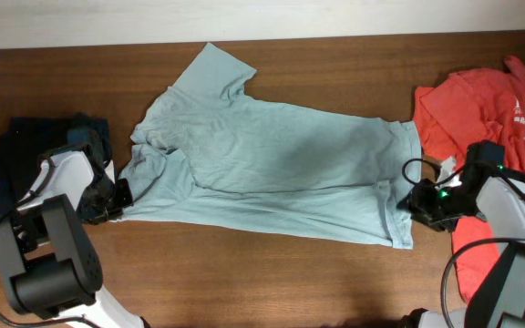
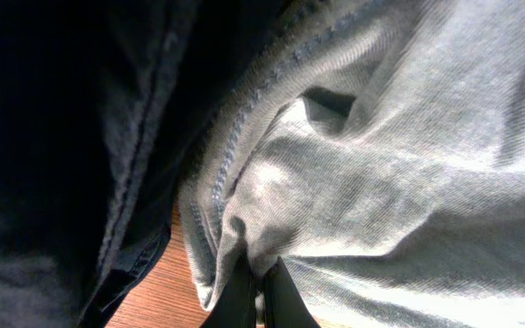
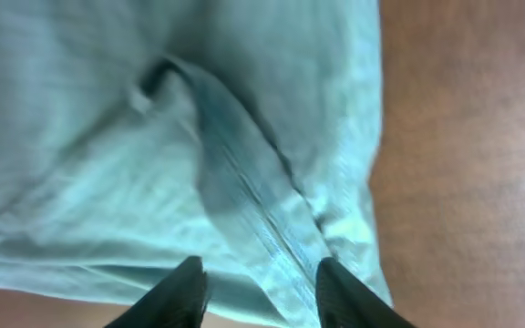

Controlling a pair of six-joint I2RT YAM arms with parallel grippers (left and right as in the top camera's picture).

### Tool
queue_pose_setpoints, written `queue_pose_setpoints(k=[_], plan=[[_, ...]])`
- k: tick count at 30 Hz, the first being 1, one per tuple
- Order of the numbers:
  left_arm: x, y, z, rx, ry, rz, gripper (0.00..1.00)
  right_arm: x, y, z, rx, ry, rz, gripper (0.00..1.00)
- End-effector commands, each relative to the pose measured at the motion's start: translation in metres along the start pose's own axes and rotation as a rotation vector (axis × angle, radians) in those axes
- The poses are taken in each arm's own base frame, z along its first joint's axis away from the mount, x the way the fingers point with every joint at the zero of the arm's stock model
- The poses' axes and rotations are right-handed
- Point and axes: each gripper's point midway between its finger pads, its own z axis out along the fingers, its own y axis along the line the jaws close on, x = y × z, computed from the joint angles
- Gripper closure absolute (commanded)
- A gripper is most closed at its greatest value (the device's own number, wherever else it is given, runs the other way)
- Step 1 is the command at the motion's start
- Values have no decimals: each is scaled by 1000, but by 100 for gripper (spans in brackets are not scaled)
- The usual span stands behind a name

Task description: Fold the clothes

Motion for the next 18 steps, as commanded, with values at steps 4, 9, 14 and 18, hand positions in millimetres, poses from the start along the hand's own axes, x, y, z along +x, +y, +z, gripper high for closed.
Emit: queue_pose_setpoints(k=[4,9,14,18], plan=[[-5,2,1,5,1,-20,99,-12,18,5,-30,-31,-82,54],[-5,2,1,5,1,-20,100,-13,30,28,21,-16,-114,54],[-5,2,1,5,0,-20,100,-14,12,43,236,-35,-63,54],[-5,2,1,5,0,-20,100,-18,5,41,297,-62,-51,73]])
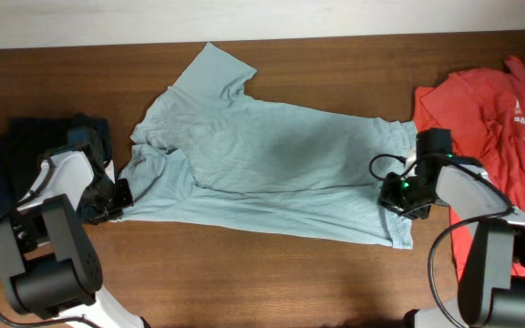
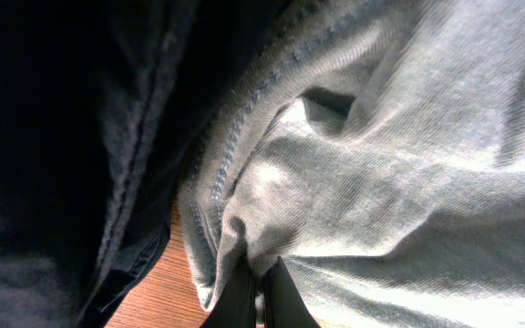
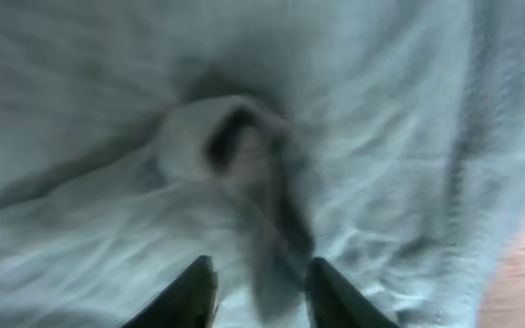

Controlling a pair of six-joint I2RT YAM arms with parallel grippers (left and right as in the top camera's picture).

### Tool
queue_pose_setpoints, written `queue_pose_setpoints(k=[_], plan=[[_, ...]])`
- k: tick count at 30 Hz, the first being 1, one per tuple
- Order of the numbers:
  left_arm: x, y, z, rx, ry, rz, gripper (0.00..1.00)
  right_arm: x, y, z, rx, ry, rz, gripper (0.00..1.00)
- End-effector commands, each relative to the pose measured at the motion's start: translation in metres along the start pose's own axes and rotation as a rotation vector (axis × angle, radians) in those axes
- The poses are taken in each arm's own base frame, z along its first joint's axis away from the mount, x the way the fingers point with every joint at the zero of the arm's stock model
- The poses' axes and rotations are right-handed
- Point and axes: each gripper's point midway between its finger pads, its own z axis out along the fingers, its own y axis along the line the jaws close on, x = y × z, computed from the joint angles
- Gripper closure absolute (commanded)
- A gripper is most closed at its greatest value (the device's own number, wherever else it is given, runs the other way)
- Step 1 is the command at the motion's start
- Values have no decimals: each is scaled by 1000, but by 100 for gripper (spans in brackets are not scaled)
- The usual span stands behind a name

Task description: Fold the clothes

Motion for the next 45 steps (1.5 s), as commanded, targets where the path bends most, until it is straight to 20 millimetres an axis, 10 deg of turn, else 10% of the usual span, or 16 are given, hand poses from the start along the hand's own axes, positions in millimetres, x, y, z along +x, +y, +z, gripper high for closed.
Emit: queue_pose_setpoints(k=[1,4,13,15,19,24,37,45], plan=[[-5,2,1,3,-1,-20,100,-12,-19,-4,110,-52,57,81],[-5,2,1,3,0,-20,99,-11,-39,-10,168,-44,138,96],[-4,5,1,-14,4,-19,100,-27,-64,-41,169,-44,207,94],[-3,7,1,-23,7,-20,99,-31,-63,-44,160,-50,210,90],[-1,7,1,-23,15,-19,94,-30,-61,-44,149,-47,210,48],[0,4,-1,-2,21,-19,70,-29,-60,-44,142,-42,211,39],[-39,-10,-112,121,-192,-4,53,-69,-1,-89,-127,-118,41,39],[-71,-93,-154,406,-419,313,53,-107,25,-120,-233,-261,-41,30]])
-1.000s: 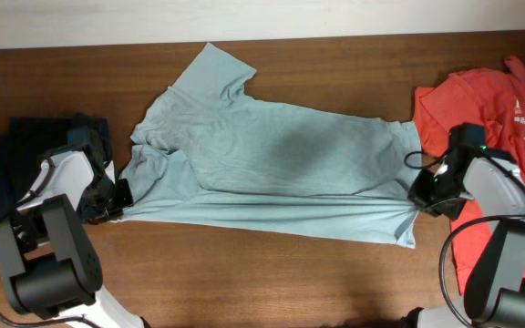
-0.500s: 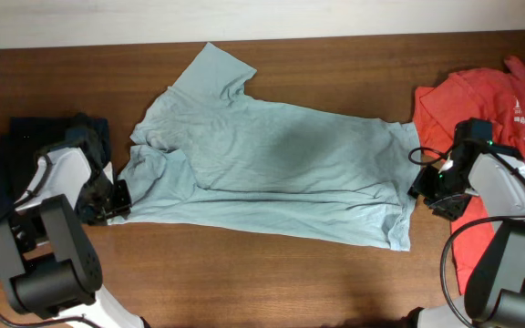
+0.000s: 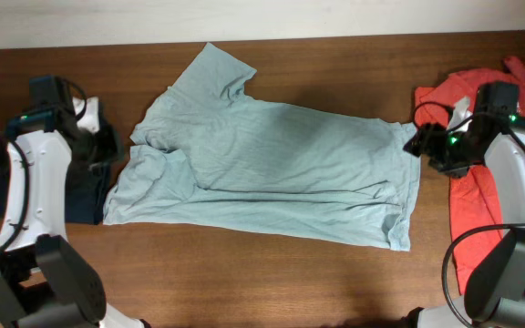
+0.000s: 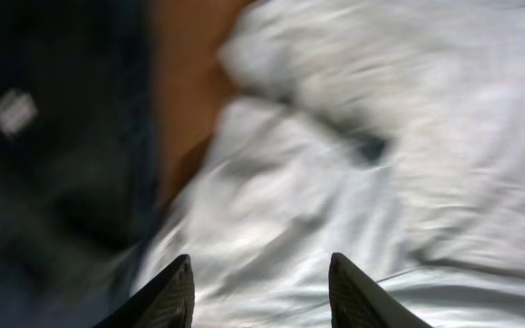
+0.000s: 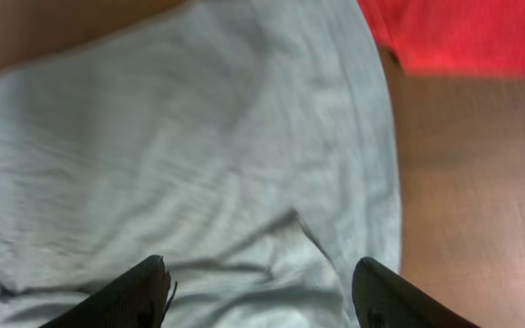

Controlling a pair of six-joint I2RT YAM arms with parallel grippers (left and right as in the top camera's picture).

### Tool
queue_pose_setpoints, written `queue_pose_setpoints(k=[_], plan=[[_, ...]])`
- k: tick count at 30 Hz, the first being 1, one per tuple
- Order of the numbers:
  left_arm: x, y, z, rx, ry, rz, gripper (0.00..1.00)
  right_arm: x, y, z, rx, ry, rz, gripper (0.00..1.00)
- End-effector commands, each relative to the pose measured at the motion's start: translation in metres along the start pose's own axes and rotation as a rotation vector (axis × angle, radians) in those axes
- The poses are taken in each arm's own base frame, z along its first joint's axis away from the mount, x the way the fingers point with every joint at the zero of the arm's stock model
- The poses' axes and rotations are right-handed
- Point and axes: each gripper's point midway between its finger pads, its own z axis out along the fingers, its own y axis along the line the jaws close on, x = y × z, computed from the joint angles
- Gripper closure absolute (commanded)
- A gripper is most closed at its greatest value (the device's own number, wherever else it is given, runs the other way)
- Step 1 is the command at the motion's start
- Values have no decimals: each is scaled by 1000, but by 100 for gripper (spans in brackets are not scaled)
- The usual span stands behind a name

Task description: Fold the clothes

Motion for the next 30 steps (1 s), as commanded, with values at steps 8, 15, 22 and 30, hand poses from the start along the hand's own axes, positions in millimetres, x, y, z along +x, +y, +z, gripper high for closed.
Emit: queue_pose_setpoints(k=[8,15,22,30], plan=[[-35,-104,13,220,-153,318,32,-62,8,20,-68,-177,-89,30],[-37,-130,10,300,-180,358,21,-75,-24,93,-28,-146,-35,26],[-37,-129,10,298,-181,358,21,-92,-28,111,-37,-202,-44,25],[-37,-128,14,292,-174,356,21,-98,-29,117,-42,-228,-54,33]])
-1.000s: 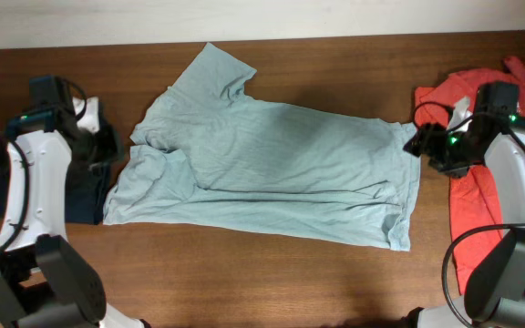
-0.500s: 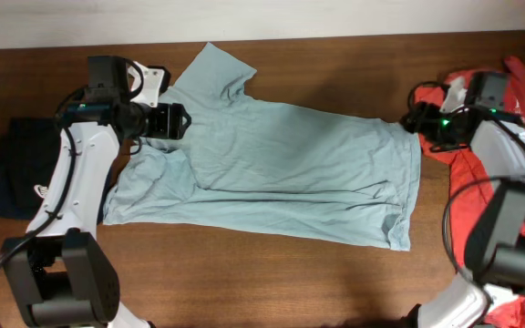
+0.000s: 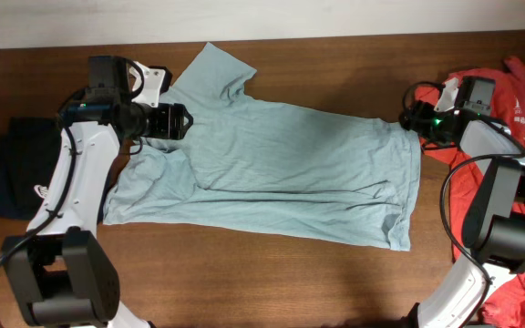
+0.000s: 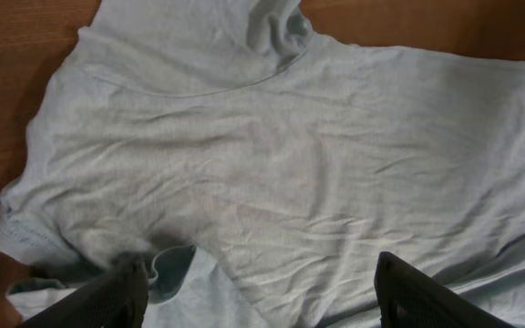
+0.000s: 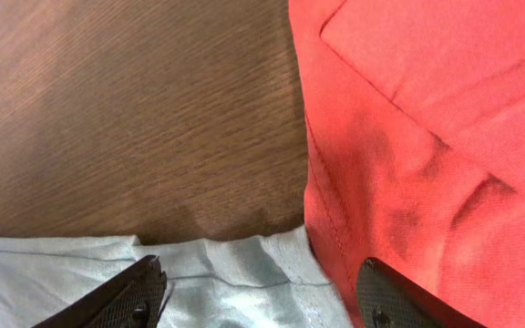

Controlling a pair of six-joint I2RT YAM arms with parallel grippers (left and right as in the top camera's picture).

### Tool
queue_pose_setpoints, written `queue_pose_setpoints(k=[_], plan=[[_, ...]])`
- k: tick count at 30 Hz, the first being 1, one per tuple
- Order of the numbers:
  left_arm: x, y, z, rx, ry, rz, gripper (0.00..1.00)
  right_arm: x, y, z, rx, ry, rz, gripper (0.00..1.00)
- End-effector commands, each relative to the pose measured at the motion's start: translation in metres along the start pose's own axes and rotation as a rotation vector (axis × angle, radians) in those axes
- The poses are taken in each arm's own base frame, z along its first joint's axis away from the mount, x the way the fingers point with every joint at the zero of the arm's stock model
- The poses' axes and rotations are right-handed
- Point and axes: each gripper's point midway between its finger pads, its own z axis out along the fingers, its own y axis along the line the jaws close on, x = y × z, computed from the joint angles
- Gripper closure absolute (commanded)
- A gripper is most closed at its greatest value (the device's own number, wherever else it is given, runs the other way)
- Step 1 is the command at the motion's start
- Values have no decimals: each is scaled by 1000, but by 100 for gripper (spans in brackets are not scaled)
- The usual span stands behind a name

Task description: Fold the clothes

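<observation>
A light blue T-shirt [image 3: 272,173] lies spread out flat on the wooden table, its collar end to the left and its hem to the right. My left gripper [image 3: 182,119] hovers open over the shirt's upper left, by the far sleeve. In the left wrist view its fingers [image 4: 108,296] stand wide apart above wrinkled shirt cloth [image 4: 272,155], holding nothing. My right gripper [image 3: 410,120] is open at the shirt's far right hem corner. The right wrist view shows that hem [image 5: 235,273] low between the spread fingers [image 5: 121,296].
A red shirt [image 3: 495,91] lies crumpled at the right edge, touching the blue hem [image 5: 427,137]. A dark navy garment [image 3: 12,173] sits at the far left. Bare brown table [image 3: 335,64] runs behind the shirt and in front of it.
My left gripper has gone from over the navy garment, left of the shirt, to above the shirt's upper left. My right gripper has shifted to the far right hem corner. Both stay open.
At first my left gripper was shut on the shirt's near left corner while the right stood open at the near right hem. The right then sat over the right edge. Later both were open and raised off the flattened shirt. Now both are at its far side.
</observation>
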Motion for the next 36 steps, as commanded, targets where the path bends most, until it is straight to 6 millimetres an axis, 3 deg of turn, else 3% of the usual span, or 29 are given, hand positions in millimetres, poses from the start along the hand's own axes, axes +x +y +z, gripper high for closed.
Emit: queue_pose_setpoints(k=[1,4,9,14,18,22,28,29,31,32,36], plan=[[0,0,5,14,5,15,21,6,-8,10,12,21,20,36],[0,0,5,14,5,15,21,14,-9,17,1,52,38,52],[0,0,5,14,5,16,21,17,6,16,-84,71,41,76],[0,0,5,14,5,15,20,9,15,3,-115,49,32,78],[1,0,5,14,6,15,20,-4,27,-19,-128,12,14,83],[1,0,5,14,6,15,20,-3,36,-39,-133,20,17,96],[1,0,5,14,6,15,20,-4,40,-71,-82,9,2,95],[1,0,5,14,6,15,20,-5,38,-71,-68,3,1,91],[1,0,5,13,6,15,20,-7,27,-67,-12,-6,2,65],[1,0,5,13,6,15,20,-5,23,-63,5,0,4,59],[1,0,5,14,7,15,20,4,6,-40,48,31,18,50]])
